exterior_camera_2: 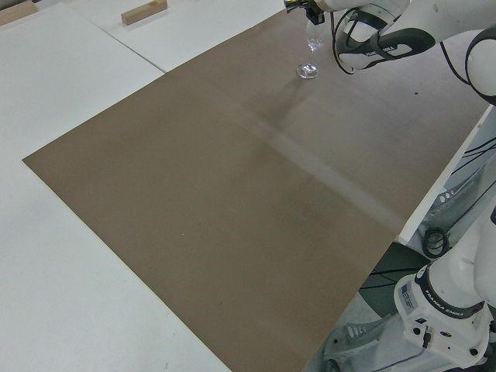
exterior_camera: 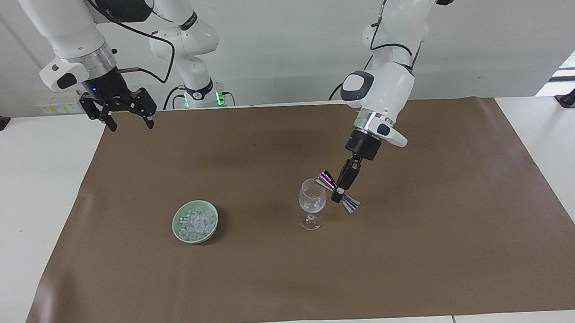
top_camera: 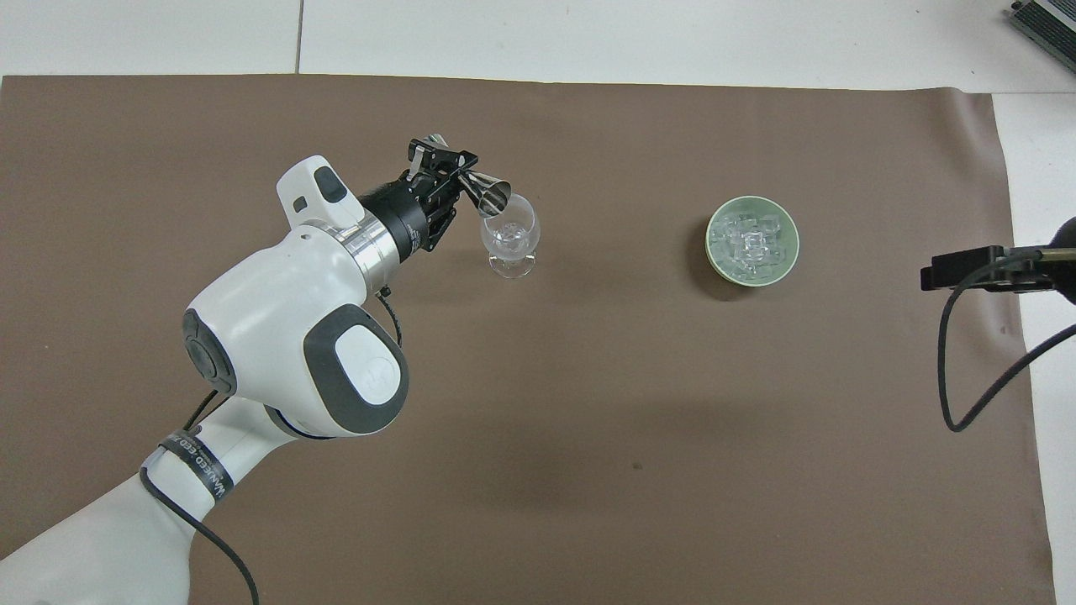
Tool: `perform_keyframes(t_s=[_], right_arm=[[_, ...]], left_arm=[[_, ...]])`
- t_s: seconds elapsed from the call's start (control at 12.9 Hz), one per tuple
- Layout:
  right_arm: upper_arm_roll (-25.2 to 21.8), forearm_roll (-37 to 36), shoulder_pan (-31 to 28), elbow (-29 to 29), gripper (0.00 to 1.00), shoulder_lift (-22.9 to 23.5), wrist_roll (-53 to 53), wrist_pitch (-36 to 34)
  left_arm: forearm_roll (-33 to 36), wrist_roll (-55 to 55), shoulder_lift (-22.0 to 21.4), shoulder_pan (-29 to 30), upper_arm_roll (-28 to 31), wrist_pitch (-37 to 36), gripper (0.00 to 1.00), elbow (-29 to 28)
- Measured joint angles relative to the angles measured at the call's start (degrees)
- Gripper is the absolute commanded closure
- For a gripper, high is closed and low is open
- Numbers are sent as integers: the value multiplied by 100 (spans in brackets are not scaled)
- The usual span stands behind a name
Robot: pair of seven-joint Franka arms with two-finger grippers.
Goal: Pour wine and add ice with both arms
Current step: 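Tilt the silver cup over the glass with the left gripper to pour, then hold the cup tilted over the glass while the right gripper shifts inward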
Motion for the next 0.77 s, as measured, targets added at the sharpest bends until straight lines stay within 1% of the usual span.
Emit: perform_keyframes(t_s=[0.46,0.77], right_arm=[[-7,12,-72,-1,0,11,247,185],[6,18,-66,-58,0,47,540,485]], left_arm=[[30,64,1,0,2,2,100,0],[73,114,1,0,2,3,100,0]])
